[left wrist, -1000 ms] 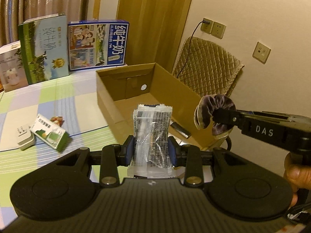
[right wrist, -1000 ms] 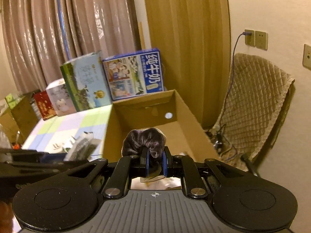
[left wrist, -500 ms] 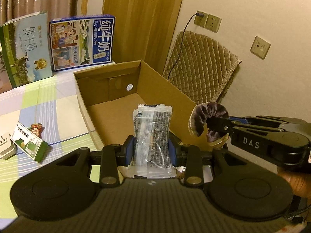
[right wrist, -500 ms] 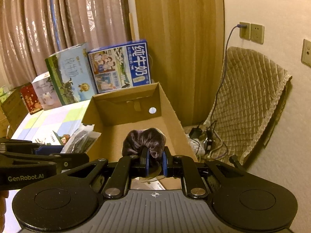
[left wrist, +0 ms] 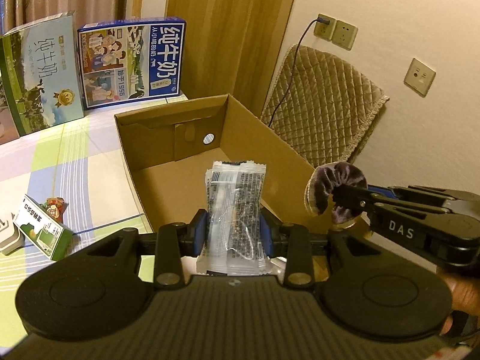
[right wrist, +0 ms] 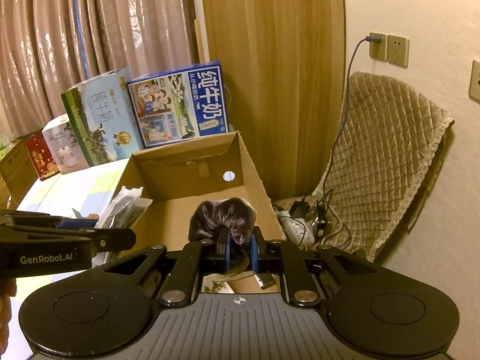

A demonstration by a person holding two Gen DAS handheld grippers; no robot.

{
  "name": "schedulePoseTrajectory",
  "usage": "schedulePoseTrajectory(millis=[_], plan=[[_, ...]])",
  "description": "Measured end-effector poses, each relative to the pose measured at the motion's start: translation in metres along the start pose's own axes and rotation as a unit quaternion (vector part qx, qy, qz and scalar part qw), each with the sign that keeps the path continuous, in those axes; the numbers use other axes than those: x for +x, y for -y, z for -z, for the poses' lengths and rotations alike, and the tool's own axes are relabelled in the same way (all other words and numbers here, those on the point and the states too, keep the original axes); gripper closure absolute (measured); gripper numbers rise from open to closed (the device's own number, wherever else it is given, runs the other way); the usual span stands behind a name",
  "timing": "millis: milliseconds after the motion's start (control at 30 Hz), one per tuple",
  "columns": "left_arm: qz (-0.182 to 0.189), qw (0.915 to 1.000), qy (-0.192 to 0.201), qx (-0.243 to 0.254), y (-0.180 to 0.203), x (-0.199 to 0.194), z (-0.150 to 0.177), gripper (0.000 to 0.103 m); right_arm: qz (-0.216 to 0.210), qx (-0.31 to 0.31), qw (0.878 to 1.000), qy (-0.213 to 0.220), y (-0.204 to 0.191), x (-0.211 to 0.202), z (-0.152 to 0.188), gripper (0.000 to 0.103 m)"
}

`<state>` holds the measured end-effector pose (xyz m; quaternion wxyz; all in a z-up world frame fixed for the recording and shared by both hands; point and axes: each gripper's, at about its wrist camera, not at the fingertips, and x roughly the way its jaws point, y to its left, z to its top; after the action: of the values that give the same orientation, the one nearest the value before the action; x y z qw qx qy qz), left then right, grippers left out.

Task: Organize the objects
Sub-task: 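Carry the packet and scrunchie over the cardboard box with both tools, then open the left tool to drop the packet while the right tool releases the scrunchie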

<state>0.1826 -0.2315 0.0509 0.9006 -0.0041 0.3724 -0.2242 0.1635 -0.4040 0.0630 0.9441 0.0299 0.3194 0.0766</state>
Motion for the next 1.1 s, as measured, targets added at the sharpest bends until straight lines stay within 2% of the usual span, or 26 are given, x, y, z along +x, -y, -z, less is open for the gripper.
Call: schedulePoseTrajectory(millis=[200, 267, 967, 1033, 1067, 1100], plan=[[0.004, 0.9999, 0.010, -0.002, 0.000, 0.006, -0.007, 0.071, 0.003, -0.001, 1.000, -0.001, 0.002, 0.001, -0.002, 0.093], [0.001, 0.9999, 0.013, -0.002, -0.001, 0.009, -0.009, 0.050, 0.003, 0.000, 1.000, 0.000, 0.003, -0.001, -0.002, 0.093], [-0.026, 0.9990, 0.024, -0.026, -0.039, -0.013, -0.001, 0.050, -0.026, 0.001, 1.000, 0.006, -0.021, 0.004, -0.008, 0.092], [-0.027, 0.9989, 0.025, -0.028, -0.041, -0.014, -0.001, 0.050, -0.041, 0.003, 0.999, 0.014, -0.022, 0.007, -0.009, 0.070], [-0.027, 0.9989, 0.025, -0.029, -0.042, -0.015, -0.001, 0.050, -0.043, 0.006, 0.999, 0.016, -0.021, 0.009, -0.009, 0.035], [-0.028, 0.9988, 0.025, -0.030, -0.043, -0.016, -0.001, 0.050, -0.041, 0.015, 0.999, 0.020, -0.019, 0.010, -0.009, 0.025]])
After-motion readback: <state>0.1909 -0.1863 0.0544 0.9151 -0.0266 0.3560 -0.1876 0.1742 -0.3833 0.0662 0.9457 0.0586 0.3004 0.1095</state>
